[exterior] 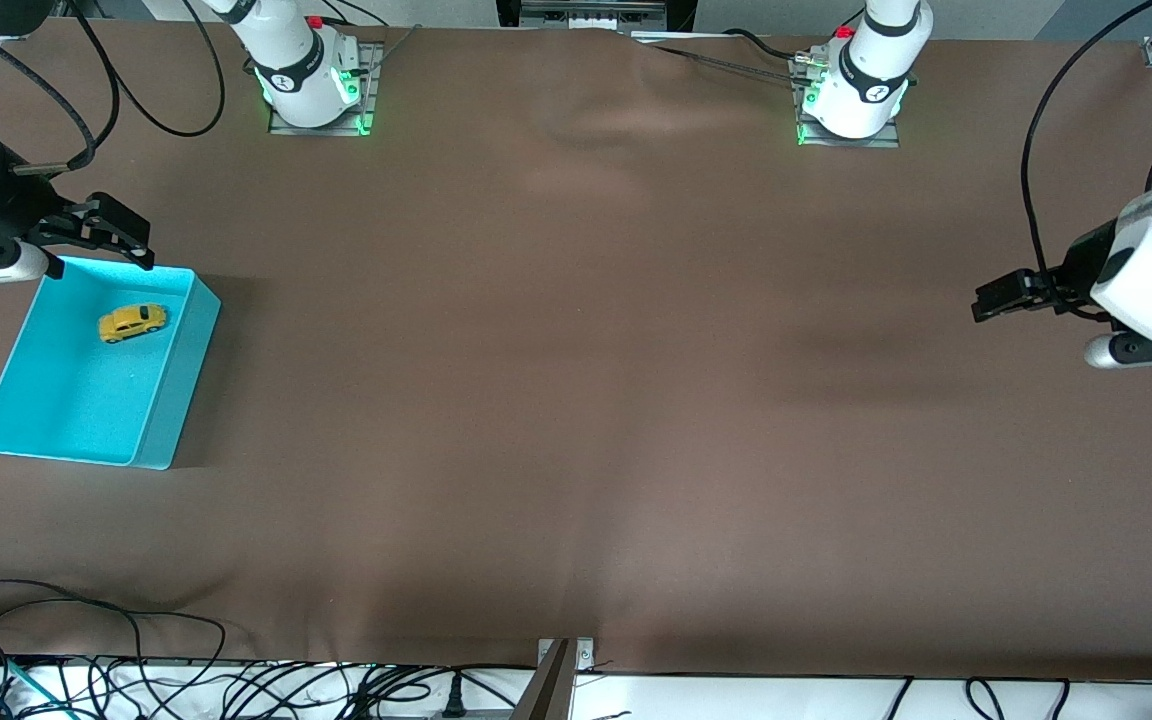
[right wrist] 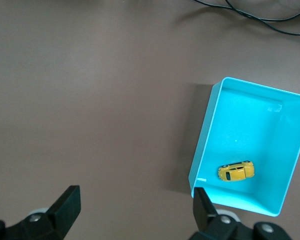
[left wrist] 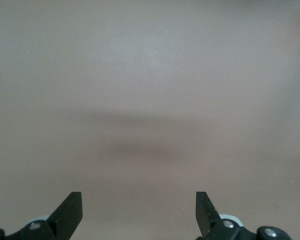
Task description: Wind up and store yellow beetle car
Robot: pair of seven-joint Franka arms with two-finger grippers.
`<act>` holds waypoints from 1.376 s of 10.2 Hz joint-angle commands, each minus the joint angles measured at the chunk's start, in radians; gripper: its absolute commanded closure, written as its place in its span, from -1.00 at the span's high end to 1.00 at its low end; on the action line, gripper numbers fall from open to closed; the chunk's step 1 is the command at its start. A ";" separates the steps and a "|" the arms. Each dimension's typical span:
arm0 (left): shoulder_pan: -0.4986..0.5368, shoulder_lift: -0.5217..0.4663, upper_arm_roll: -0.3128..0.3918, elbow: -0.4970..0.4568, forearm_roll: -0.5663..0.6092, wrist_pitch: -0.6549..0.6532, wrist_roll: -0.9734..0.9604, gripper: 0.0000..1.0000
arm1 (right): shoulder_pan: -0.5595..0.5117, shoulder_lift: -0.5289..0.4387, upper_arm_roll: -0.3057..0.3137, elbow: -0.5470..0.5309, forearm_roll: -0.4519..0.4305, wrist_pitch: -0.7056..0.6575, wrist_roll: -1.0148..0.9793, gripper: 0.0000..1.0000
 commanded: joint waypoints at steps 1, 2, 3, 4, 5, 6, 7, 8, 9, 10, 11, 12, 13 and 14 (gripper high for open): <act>0.008 -0.079 -0.001 -0.090 -0.030 0.009 0.006 1.00 | 0.016 0.014 -0.012 0.033 -0.015 -0.029 0.016 1.00; 0.008 -0.086 -0.001 -0.093 -0.031 0.009 0.006 1.00 | 0.016 0.014 -0.012 0.033 -0.013 -0.029 0.013 1.00; 0.008 -0.101 -0.001 -0.109 -0.031 0.011 0.005 1.00 | 0.014 0.014 -0.014 0.033 -0.012 -0.029 0.011 1.00; 0.008 -0.131 -0.001 -0.145 -0.033 0.011 -0.001 1.00 | 0.014 0.014 -0.014 0.033 -0.010 -0.029 0.008 1.00; 0.008 -0.165 0.001 -0.184 -0.033 0.024 -0.001 1.00 | 0.014 0.014 -0.014 0.033 -0.009 -0.029 0.007 1.00; 0.009 -0.176 0.002 -0.211 -0.033 0.055 -0.004 1.00 | 0.014 0.014 -0.014 0.033 -0.009 -0.029 0.007 1.00; 0.014 -0.181 0.001 -0.214 -0.033 0.058 -0.004 1.00 | 0.012 0.014 -0.015 0.033 -0.007 -0.029 0.008 1.00; 0.014 -0.185 0.001 -0.214 -0.033 0.058 -0.004 1.00 | 0.012 0.014 -0.015 0.033 -0.007 -0.032 0.008 1.00; 0.014 -0.179 0.001 -0.203 -0.040 0.060 -0.004 1.00 | 0.012 0.012 -0.014 0.035 -0.009 -0.040 0.002 1.00; 0.014 -0.176 0.001 -0.199 -0.047 0.060 -0.004 1.00 | 0.012 0.011 -0.015 0.035 -0.006 -0.067 0.008 1.00; 0.012 -0.176 0.001 -0.199 -0.047 0.060 -0.004 1.00 | 0.012 0.009 -0.015 0.035 -0.006 -0.069 0.005 1.00; 0.012 -0.175 -0.001 -0.196 -0.047 0.060 -0.006 1.00 | 0.012 0.004 -0.015 0.035 -0.006 -0.069 0.008 1.00; 0.012 -0.175 -0.001 -0.196 -0.047 0.061 -0.006 1.00 | 0.012 0.000 -0.015 0.036 -0.007 -0.070 0.011 1.00; 0.012 -0.175 -0.001 -0.196 -0.047 0.060 -0.006 1.00 | 0.012 -0.002 -0.015 0.036 -0.007 -0.081 0.011 1.00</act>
